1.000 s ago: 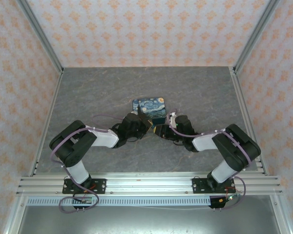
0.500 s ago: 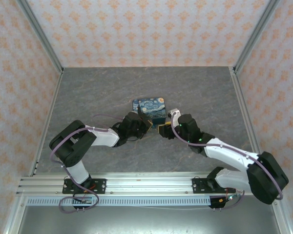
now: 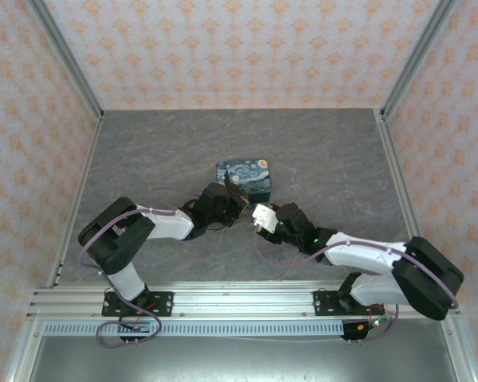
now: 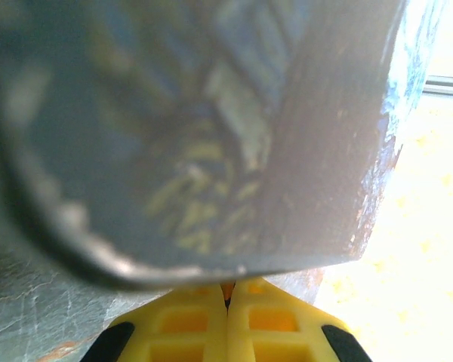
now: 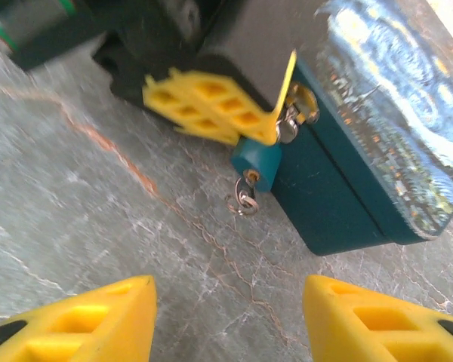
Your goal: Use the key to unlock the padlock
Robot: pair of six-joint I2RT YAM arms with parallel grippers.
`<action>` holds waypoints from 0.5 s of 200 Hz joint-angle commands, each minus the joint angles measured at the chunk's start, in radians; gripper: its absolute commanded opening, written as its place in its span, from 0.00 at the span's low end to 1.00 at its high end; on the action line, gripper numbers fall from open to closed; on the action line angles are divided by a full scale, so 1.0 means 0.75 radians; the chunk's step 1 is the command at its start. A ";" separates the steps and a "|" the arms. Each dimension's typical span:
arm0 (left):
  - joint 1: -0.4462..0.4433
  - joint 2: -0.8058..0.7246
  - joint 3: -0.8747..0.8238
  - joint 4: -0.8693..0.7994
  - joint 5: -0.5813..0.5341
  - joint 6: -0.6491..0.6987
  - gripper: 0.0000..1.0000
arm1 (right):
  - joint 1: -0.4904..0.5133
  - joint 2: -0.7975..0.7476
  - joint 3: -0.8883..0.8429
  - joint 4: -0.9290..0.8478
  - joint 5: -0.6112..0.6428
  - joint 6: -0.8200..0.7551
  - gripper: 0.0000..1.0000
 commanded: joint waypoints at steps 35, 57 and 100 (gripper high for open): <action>0.001 -0.051 0.036 -0.079 0.023 -0.011 0.00 | 0.048 0.210 0.037 0.275 0.159 -0.173 0.50; -0.001 -0.053 0.039 -0.091 0.022 -0.006 0.00 | 0.051 0.253 0.057 0.308 0.160 -0.154 0.47; -0.001 -0.052 0.040 -0.094 0.027 -0.006 0.00 | 0.051 0.310 0.087 0.359 0.144 -0.124 0.41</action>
